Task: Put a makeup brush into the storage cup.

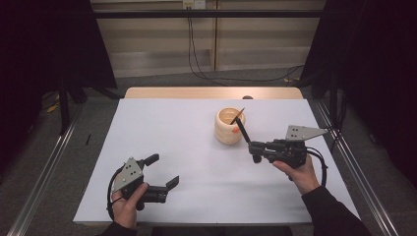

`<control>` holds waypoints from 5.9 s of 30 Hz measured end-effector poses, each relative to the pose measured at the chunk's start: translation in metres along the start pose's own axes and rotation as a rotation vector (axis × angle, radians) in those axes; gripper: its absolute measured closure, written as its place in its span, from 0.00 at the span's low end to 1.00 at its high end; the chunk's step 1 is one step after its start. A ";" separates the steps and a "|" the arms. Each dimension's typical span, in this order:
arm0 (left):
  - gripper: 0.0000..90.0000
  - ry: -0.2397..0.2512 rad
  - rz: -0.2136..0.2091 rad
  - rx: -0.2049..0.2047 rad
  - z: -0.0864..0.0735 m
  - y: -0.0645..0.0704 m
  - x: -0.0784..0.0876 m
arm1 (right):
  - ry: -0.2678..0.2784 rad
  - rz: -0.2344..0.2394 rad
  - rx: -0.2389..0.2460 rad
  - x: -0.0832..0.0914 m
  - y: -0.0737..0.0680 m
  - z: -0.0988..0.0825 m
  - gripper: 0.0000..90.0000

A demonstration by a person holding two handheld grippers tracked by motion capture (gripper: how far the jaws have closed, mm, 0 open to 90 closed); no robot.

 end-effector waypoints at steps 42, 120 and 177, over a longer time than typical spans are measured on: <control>0.02 -0.013 0.002 -0.010 -0.001 0.000 -0.001 | -0.375 0.107 0.154 -0.024 -0.025 0.007 0.87; 0.03 -0.028 -0.147 -0.030 0.034 0.016 -0.032 | -0.822 0.167 0.297 -0.061 -0.026 -0.004 0.87; 0.12 -0.429 -0.391 -0.149 0.068 0.040 -0.099 | -0.837 0.172 0.302 -0.062 -0.032 -0.001 0.87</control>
Point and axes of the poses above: each handheld gripper's, and its own axes: x roughly backward along the jaws, z roughly out of its top, y roughly to its right, the point moved 2 cm from there along -x, roughly forward along the jaws, and after that the axes turned 3 degrees about -x, right-handed, at the moved point
